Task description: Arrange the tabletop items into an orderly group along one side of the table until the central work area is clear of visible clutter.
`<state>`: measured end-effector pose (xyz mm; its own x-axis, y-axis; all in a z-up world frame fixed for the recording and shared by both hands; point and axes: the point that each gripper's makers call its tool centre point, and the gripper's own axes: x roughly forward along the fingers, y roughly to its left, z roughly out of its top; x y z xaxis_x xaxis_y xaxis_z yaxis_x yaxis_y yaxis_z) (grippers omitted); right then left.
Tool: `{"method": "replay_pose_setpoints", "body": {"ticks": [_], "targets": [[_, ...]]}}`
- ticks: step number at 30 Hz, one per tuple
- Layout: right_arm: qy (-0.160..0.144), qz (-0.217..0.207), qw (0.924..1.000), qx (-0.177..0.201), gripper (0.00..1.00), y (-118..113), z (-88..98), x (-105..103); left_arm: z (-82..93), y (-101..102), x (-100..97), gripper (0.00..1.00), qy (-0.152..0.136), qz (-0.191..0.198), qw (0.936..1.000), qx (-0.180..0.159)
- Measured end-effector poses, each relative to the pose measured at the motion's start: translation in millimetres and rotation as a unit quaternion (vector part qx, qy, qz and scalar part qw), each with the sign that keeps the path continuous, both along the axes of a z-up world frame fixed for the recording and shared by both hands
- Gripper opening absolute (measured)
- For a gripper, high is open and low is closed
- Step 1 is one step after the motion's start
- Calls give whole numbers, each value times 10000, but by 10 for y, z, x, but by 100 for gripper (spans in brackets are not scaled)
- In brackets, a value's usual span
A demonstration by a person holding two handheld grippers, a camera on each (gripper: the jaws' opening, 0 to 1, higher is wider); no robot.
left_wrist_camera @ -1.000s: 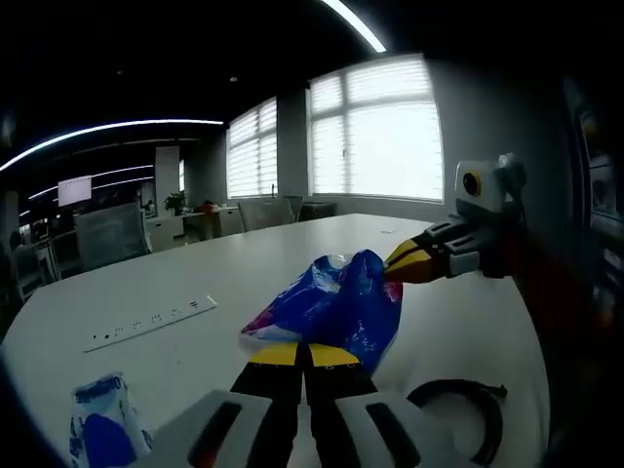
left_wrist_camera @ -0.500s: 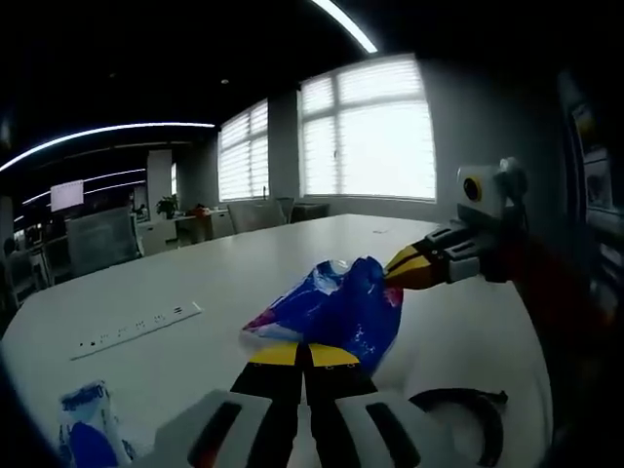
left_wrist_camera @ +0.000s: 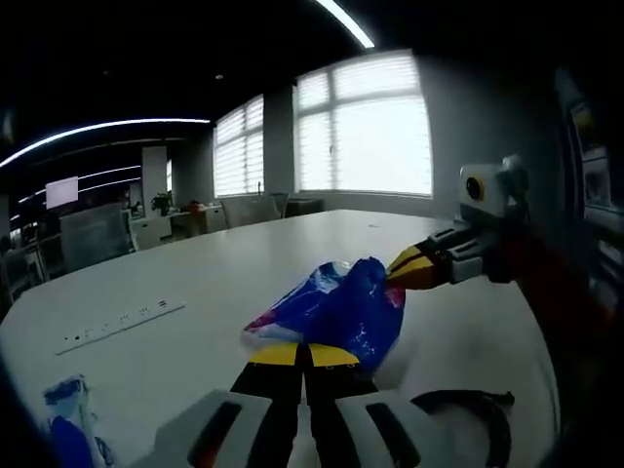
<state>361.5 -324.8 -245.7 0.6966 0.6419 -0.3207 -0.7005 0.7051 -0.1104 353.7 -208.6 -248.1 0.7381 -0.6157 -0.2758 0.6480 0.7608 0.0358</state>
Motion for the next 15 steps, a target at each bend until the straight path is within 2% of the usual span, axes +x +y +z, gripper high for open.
{"method": "replay_pose_setpoints", "body": {"ticks": [15], "targets": [[-4, -147, 9999, 74, 0, -97, 3, -3, 12, -132, 36, 0, -60, -141, 9998, 125]]}}
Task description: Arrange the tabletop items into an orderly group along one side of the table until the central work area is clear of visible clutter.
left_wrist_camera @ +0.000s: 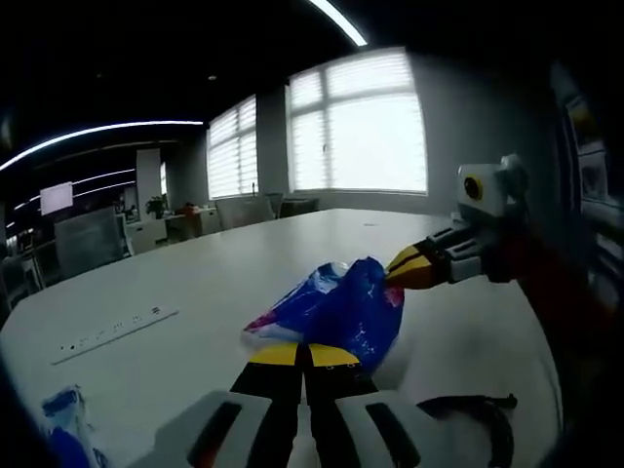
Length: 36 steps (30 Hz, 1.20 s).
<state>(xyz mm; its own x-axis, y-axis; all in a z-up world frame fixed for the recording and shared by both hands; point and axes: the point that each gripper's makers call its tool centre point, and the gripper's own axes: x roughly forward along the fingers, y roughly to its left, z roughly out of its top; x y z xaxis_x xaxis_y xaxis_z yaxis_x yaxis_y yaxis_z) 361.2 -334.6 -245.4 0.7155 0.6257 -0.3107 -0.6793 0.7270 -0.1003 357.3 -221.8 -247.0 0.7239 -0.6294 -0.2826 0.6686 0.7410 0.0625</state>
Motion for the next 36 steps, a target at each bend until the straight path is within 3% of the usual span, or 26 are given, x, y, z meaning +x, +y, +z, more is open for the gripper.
{"method": "replay_pose_setpoints", "body": {"ticks": [23, 36], "targets": [[196, -67, 9997, -138, 0, -41, -312, 66, -258, -22, 61, 0, 107, 13, 9999, 118], [266, -86, 9995, -165, 0, 6, -408, -9, -346, -40, 58, 0, 183, 15, 9998, 126]]}}
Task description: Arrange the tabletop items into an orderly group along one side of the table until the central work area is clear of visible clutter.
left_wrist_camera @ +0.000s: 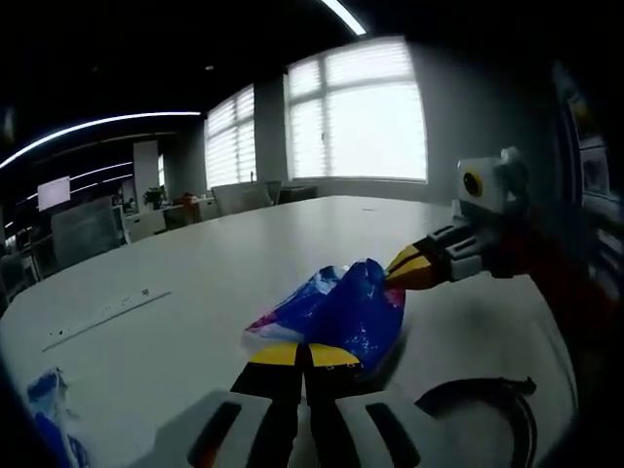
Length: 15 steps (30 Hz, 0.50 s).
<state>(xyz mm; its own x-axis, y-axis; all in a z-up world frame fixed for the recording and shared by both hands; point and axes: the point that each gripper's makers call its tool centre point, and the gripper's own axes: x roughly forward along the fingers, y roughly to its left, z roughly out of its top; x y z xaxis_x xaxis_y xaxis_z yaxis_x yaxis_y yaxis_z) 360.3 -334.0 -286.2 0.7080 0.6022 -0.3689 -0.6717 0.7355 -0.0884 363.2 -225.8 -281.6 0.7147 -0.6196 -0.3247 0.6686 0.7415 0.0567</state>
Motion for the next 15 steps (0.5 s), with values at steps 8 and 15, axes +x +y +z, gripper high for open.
{"method": "replay_pose_setpoints", "body": {"ticks": [8, 15], "targets": [[81, 14, 10000, -29, 0, -18, -90, -4, -64, -5, -20, 0, 37, 27, 10000, 16], [83, 11, 10000, -26, 0, -20, -88, -14, -73, 5, -19, 0, 36, 72, 10000, -54]]}}
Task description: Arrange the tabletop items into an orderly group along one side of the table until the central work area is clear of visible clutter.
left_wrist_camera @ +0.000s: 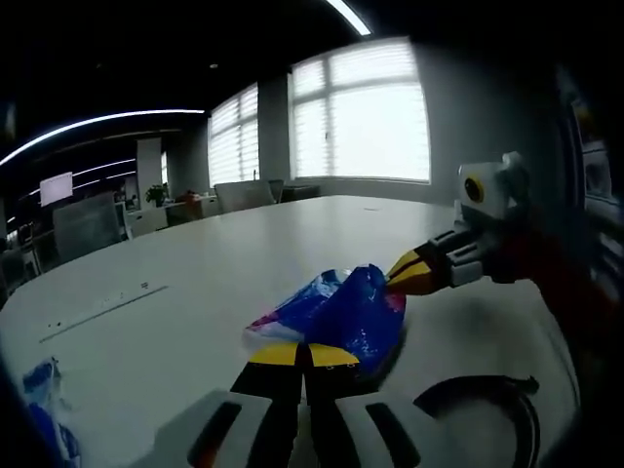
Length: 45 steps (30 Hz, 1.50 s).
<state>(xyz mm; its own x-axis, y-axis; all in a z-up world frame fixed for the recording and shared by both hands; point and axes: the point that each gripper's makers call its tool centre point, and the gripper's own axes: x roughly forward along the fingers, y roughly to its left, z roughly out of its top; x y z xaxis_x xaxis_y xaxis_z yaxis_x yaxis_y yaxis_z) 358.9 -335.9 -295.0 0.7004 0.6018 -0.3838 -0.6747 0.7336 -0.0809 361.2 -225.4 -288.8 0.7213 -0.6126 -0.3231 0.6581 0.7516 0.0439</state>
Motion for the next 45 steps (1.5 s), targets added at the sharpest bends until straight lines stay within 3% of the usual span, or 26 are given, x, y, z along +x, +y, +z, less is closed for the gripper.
{"method": "replay_pose_setpoints", "body": {"ticks": [19, 26, 37, 45], "targets": [[38, -38, 10000, -29, 0, -9, -44, 2, -8, 6, -18, 0, 32, -6, 10000, 25], [2, -125, 9999, -104, 4, -71, -27, 36, 50, 23, -52, 7, 26, -15, 10000, -21], [-151, -183, 9996, -147, 9, -96, 144, 86, 270, 77, -214, 14, -181, -110, 9998, -28], [-298, -193, 9992, -156, 9, -61, 335, 115, 436, 289, -251, 15, -328, 26, 9994, -49]]}}
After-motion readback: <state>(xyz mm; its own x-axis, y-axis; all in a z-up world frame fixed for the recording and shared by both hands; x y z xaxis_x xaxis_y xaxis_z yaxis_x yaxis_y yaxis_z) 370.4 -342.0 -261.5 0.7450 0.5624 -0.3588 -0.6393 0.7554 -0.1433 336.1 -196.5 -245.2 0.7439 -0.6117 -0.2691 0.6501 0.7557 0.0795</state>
